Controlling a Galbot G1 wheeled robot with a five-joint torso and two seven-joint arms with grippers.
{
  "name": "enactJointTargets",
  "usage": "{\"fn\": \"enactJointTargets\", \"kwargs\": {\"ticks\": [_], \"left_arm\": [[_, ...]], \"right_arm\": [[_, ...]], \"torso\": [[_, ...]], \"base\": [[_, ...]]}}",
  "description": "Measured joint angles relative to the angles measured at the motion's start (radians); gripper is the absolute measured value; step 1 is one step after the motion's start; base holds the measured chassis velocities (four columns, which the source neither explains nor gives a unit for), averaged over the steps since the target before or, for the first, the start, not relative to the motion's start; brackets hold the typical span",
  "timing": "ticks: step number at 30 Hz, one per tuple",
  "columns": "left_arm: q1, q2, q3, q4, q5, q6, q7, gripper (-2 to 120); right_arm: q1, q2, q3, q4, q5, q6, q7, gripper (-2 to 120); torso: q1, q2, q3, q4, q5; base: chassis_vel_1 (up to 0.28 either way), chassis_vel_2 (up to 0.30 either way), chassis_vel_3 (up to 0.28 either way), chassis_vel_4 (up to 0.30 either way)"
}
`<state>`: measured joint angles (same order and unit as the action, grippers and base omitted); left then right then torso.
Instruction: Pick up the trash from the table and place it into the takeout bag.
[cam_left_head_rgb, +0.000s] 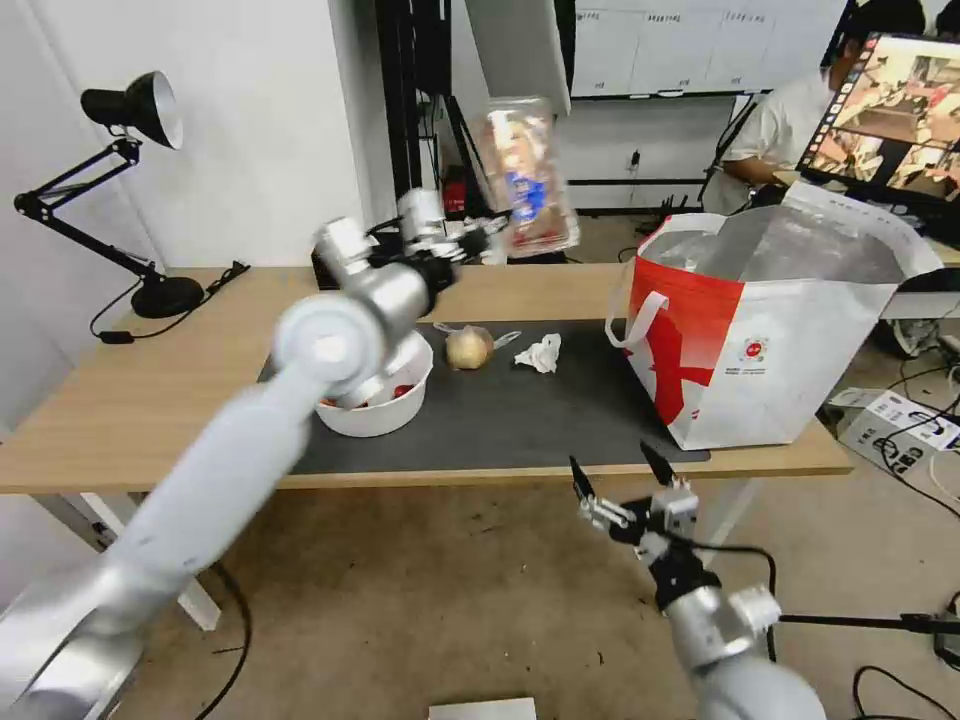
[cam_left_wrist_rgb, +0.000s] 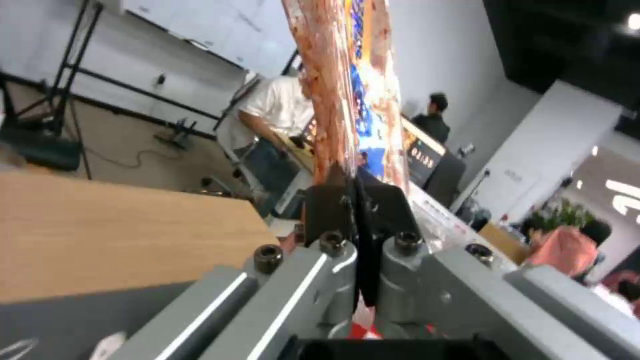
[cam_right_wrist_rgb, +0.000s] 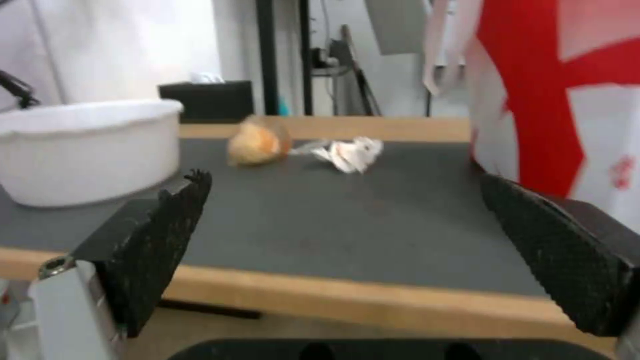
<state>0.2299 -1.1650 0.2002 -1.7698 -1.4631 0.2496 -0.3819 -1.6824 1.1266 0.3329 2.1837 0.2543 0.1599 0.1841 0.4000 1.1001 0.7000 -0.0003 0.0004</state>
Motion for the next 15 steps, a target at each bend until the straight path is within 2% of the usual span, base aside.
{"fn": "enactJointTargets", "kwargs": {"ticks": [2,3,5,6,9,10,13,14,15], "left_arm": [[-0.057,-0.071,0.046,0.075,0.034,-0.007,-0.001,0],[-0.057,-0.071,0.046,0.075,0.034,-0.007,-0.001,0],[-0.112,-0.159,0.076,0.162,0.071,-0.015,-0.007,0],[-0.112,-0.159,0.076,0.162,0.071,-0.015,-0.007,0],[-0.165,-0.245,0.117,0.252,0.14,-0.031,-0.018,0],[-0.165,-0.245,0.117,0.252,0.14,-0.031,-0.018,0],[-0.201,-0.344,0.172,0.356,0.248,-0.052,-0.009,0],[-0.201,-0.344,0.172,0.356,0.248,-0.052,-0.009,0],[-0.209,-0.38,0.209,0.406,0.328,-0.06,0.01,0]], "right_arm": [[-0.027,0.025,0.003,-0.002,-0.02,0.015,0.001,100],[-0.027,0.025,0.003,-0.002,-0.02,0.015,0.001,100],[-0.038,0.042,0.002,-0.008,-0.03,0.018,0.001,100],[-0.038,0.042,0.002,-0.008,-0.03,0.018,0.001,100],[-0.044,0.057,-0.007,-0.02,-0.045,0.019,0.001,100],[-0.044,0.057,-0.007,-0.02,-0.045,0.019,0.001,100],[-0.043,0.067,-0.015,-0.031,-0.051,0.02,0.001,100],[-0.043,0.067,-0.015,-0.031,-0.051,0.02,0.001,100],[-0.039,0.068,-0.015,-0.035,-0.051,0.02,0.001,100]], "torso": [[0.0,0.0,0.0,0.0002,-0.0001],[0.0,0.0,0.0,0.0002,-0.0001],[0.0,0.0,0.0,0.0002,-0.0001],[0.0,0.0,0.0,0.0002,-0.0001],[0.0,0.0,0.0,0.0002,0.0001],[0.0,0.0,0.0,0.0002,0.0001],[0.0,0.0,0.0,0.0002,0.0],[0.0,0.0,0.0,0.0002,0.0],[0.0,0.0,0.0,0.0,0.0]], "base": [[0.0,0.0,0.0,0.0],[0.0,0.0,0.0,0.0],[0.0,0.0,0.0,0.0],[0.0,0.0,0.0,0.0],[0.0,0.0,0.0,0.0],[0.0,0.0,0.0,0.0],[0.0,0.0,0.0,0.0],[0.0,0.0,0.0,0.0],[0.0,0.0,0.0,0.0]]}}
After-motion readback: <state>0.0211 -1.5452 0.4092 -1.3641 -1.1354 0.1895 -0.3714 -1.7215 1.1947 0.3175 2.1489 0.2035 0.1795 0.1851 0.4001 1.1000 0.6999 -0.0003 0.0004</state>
